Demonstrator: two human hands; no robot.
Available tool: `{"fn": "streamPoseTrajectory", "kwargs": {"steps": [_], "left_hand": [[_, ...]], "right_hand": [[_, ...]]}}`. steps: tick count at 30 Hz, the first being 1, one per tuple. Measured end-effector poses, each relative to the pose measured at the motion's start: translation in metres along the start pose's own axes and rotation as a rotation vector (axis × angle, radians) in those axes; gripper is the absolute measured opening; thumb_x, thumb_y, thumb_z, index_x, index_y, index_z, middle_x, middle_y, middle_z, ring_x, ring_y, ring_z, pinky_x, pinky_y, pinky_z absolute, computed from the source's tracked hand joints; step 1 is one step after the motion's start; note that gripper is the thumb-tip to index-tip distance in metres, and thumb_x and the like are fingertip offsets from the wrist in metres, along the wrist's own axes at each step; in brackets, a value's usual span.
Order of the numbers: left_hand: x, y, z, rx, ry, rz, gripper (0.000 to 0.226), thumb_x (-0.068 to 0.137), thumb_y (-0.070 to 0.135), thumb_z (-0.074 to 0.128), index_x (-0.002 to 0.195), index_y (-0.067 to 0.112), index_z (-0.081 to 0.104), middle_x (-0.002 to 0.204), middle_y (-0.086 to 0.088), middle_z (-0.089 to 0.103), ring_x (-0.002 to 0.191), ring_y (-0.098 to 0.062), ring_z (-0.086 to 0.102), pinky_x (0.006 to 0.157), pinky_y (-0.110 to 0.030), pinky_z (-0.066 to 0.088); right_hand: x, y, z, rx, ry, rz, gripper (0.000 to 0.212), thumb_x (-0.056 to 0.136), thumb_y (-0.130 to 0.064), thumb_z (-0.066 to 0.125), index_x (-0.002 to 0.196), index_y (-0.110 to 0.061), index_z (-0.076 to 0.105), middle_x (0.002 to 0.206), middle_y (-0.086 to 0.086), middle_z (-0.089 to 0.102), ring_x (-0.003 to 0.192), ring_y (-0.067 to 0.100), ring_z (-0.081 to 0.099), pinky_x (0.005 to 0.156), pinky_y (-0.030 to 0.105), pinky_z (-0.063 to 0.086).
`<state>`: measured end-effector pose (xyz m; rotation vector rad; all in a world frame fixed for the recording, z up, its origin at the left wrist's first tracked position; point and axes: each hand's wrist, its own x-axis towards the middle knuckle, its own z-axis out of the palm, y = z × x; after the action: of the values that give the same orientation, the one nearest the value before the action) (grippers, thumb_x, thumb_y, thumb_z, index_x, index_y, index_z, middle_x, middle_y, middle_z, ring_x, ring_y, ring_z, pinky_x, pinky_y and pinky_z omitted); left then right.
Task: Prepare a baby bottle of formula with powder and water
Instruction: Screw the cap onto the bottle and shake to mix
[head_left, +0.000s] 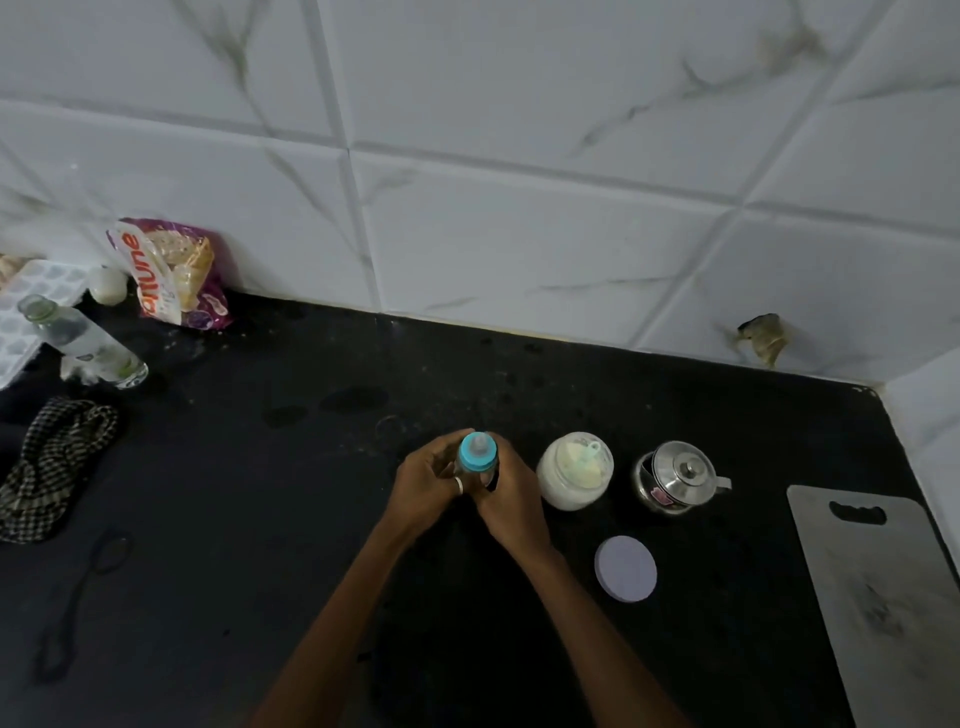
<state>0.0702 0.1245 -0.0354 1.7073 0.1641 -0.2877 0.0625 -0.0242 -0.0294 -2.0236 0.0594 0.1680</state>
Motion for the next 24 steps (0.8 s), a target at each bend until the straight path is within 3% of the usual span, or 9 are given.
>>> {"fn": "streamPoseTrajectory", "kwargs": {"steps": [9,14,19,24], "left_hand": [[0.003,-0.002,0.003,-0.039,-0.012,-0.024,0.064,0.080,-0.002,0.083,0.132,0.031,0.064,0.126,0.013,0.074,0.122,-0.007,0.068,0.106,-0.037,0.055],[0.004,-0.005,0.002,-0.032,-0.030,-0.032,0.070,0.081,-0.001,0.083,0.142,0.025,0.059,0.133,0.008,0.071,0.126,-0.007,0.065,0.110,-0.040,0.053],[0.001,-0.005,0.001,-0.008,-0.034,-0.072,0.089,0.078,0.007,0.089,0.155,0.018,0.045,0.150,0.004,0.058,0.137,-0.006,0.054,0.115,-0.027,0.042],[-0.009,-0.007,-0.001,0.026,-0.013,-0.084,0.094,0.078,0.014,0.090,0.157,0.021,0.039,0.154,0.006,0.053,0.141,-0.009,0.049,0.119,-0.036,0.040]], "right_hand": [[0.004,0.005,0.001,-0.036,-0.020,0.032,0.057,0.088,-0.012,0.073,0.140,-0.028,0.054,0.131,-0.011,0.065,0.121,0.001,0.061,0.105,0.034,0.053],[0.004,0.007,0.001,-0.071,-0.037,0.046,0.063,0.090,-0.012,0.073,0.146,-0.024,0.049,0.139,-0.007,0.061,0.128,0.005,0.058,0.109,0.035,0.050],[-0.001,0.006,-0.004,-0.098,-0.045,0.085,0.073,0.092,-0.017,0.073,0.155,-0.019,0.036,0.150,-0.002,0.053,0.137,0.011,0.050,0.109,0.022,0.040],[-0.013,0.010,-0.010,-0.142,-0.028,0.091,0.074,0.094,-0.025,0.071,0.157,-0.019,0.032,0.158,-0.001,0.045,0.146,0.014,0.041,0.119,0.034,0.037]]}}
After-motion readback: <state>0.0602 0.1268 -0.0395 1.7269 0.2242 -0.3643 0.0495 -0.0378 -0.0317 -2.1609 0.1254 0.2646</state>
